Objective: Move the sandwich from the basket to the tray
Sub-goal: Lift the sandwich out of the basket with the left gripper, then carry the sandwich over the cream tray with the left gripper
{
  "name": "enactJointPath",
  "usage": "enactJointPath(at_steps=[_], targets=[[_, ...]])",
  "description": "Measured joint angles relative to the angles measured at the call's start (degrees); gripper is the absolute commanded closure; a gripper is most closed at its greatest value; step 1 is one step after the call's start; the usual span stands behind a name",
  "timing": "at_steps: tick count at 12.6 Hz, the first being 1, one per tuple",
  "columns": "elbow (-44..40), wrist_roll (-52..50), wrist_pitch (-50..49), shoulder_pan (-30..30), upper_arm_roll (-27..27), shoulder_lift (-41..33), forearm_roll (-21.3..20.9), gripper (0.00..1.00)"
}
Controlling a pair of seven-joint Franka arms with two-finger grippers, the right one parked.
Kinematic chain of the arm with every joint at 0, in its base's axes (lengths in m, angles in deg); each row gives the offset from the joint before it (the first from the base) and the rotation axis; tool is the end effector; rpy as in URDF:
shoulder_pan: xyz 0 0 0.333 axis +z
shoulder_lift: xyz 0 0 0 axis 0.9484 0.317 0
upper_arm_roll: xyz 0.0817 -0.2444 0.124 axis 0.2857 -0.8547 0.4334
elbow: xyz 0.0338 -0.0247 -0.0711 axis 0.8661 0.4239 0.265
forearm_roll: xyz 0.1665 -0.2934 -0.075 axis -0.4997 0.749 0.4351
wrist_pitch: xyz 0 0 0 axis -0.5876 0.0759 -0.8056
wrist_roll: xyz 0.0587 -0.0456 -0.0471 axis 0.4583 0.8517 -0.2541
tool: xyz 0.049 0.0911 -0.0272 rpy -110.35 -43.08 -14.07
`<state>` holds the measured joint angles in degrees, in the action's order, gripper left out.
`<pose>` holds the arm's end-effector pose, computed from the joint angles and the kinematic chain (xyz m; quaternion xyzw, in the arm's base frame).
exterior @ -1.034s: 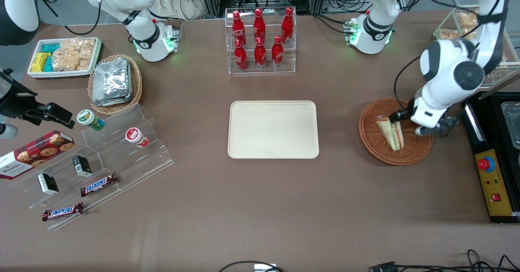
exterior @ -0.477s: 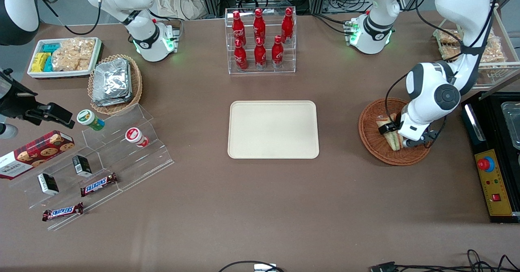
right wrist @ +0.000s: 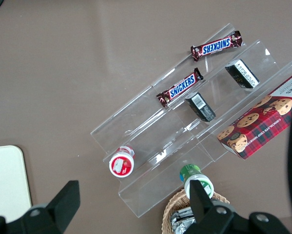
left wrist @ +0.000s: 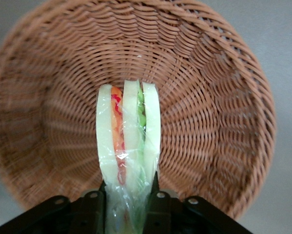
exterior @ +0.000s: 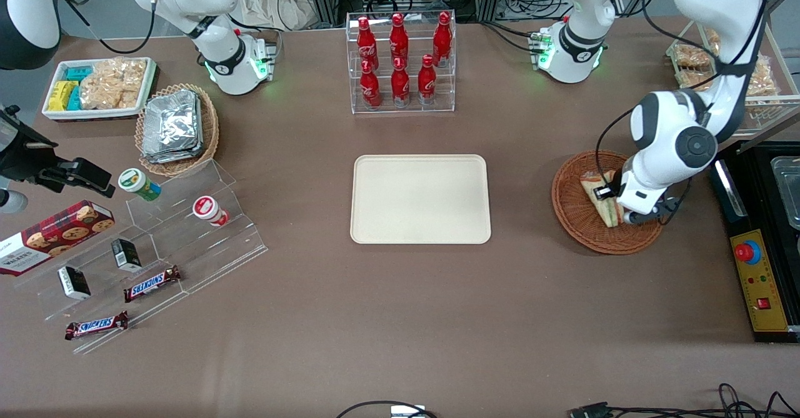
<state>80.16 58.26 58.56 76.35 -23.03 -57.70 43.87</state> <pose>0.4626 -0.0082 0.2827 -0.9854 -0.1505 0.0759 0.0237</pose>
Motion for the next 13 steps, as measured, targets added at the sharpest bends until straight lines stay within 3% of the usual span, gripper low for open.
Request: enactJointPath(at_steps=[2, 5, 7, 10, 13], targets=[[-3.9, 0.1, -12.2, -0.1, 0.0, -5.9, -0.1, 0.94], [-20.4, 1.9, -36.6, -0.2, -0.1, -10.8, -0.1, 0.94], [-29.9, 3.0, -46.4, -0.6, -0.5, -11.0, 0.0, 0.93], [-36.6, 1.0, -51.0, -2.3, -5.2, -9.6, 0.3, 0.89], [-40.8, -5.1, -51.0, -3.2, -17.7, -4.3, 0.5, 0.90]])
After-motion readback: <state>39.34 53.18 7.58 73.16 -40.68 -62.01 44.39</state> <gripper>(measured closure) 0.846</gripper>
